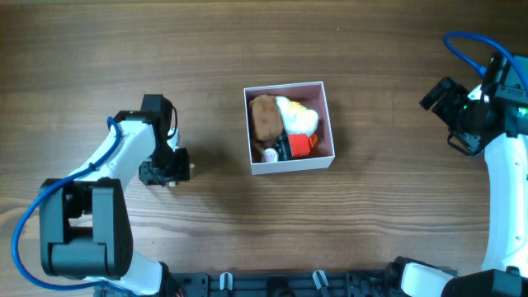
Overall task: Pack container
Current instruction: 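Grasp the yellow rattle drum by its handle with the left gripper, then place the yellow rattle drum into the box and release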
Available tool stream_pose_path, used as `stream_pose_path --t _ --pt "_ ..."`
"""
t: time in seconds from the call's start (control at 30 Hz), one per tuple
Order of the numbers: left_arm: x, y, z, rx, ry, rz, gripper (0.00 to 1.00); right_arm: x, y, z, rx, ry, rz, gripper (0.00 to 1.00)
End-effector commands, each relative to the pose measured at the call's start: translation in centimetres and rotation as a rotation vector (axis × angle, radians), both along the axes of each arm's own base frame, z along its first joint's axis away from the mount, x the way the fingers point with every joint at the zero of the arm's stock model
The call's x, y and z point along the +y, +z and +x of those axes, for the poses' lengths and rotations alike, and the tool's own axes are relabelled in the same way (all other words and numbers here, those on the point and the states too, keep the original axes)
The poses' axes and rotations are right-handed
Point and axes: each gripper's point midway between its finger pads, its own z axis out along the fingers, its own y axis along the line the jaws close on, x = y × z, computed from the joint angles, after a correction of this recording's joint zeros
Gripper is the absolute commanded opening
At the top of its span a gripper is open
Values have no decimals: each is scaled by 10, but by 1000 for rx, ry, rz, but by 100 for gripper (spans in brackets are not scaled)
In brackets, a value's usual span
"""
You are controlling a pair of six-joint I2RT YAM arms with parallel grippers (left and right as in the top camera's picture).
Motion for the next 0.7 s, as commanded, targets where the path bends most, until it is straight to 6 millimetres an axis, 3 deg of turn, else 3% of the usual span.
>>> stream_pose_path --t 0.0,0.07,0.33,0.4,0.47,0.53,0.67 --pt "1 -7 -1 -11 -79 -11 48 1 2 3 -9 4 7 100" --pt "0 -10 3 -32 -106 -16 42 1 2 3 -8 4 7 100" --pt "0 -20 11 -91 -113 -17 41 1 2 3 -8 4 7 100" --pt "0 -20 11 -91 -112 -17 36 1 2 3 -8 4 7 100" --pt "-1 -16 9 -78 -111 -18 23 1 2 3 -8 4 6 100" --pt "-1 -4 10 -52 -111 -18 9 1 2 3 -8 4 6 100" --pt "-11 41 24 -52 -105 -76 4 1 2 3 -9 4 7 100"
